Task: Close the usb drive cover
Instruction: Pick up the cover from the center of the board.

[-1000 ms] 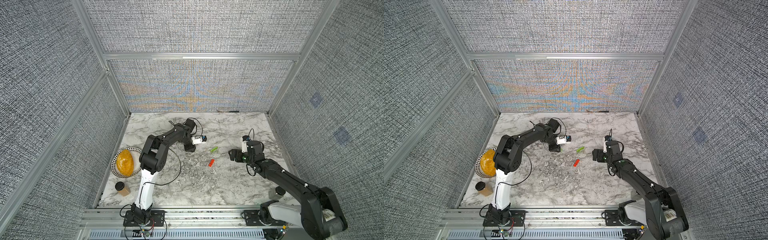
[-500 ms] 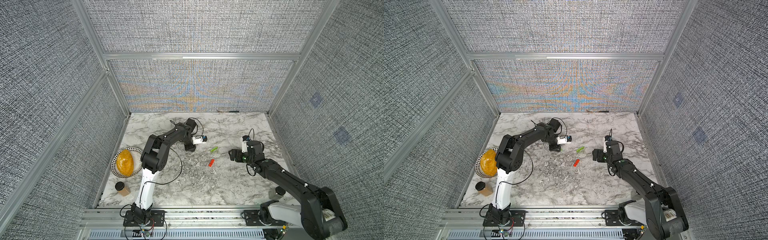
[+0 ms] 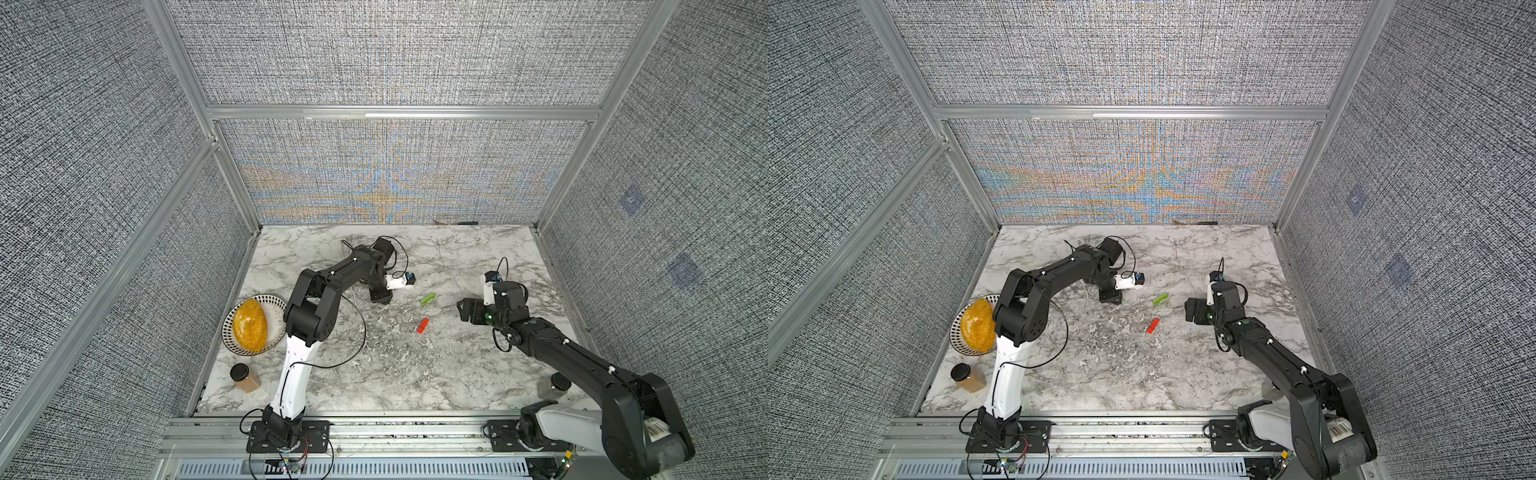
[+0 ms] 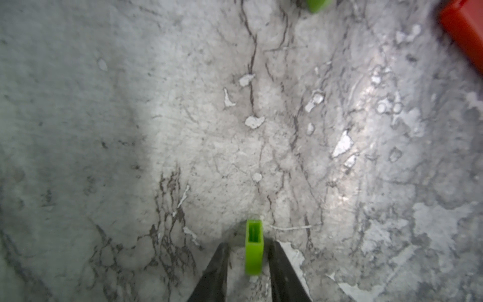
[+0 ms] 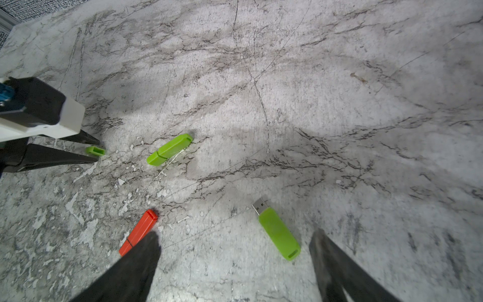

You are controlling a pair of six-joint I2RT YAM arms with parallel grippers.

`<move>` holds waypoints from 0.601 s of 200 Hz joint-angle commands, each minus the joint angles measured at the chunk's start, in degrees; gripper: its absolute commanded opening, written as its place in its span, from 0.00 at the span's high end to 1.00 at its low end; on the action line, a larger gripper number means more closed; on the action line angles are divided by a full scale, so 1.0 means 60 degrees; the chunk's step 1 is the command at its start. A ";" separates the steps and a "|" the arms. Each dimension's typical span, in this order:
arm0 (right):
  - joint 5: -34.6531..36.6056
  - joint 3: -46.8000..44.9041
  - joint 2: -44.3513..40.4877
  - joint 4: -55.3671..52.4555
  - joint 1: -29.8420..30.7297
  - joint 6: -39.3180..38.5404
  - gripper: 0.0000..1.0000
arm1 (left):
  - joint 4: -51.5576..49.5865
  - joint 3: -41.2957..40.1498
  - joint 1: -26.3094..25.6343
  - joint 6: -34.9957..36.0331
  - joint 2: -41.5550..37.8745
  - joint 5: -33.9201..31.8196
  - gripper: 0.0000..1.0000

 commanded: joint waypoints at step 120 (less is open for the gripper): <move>0.0008 0.0050 0.0031 -0.0164 -0.0021 0.0022 0.08 | -0.0439 0.0322 -0.0036 0.0160 0.0234 -0.0052 0.79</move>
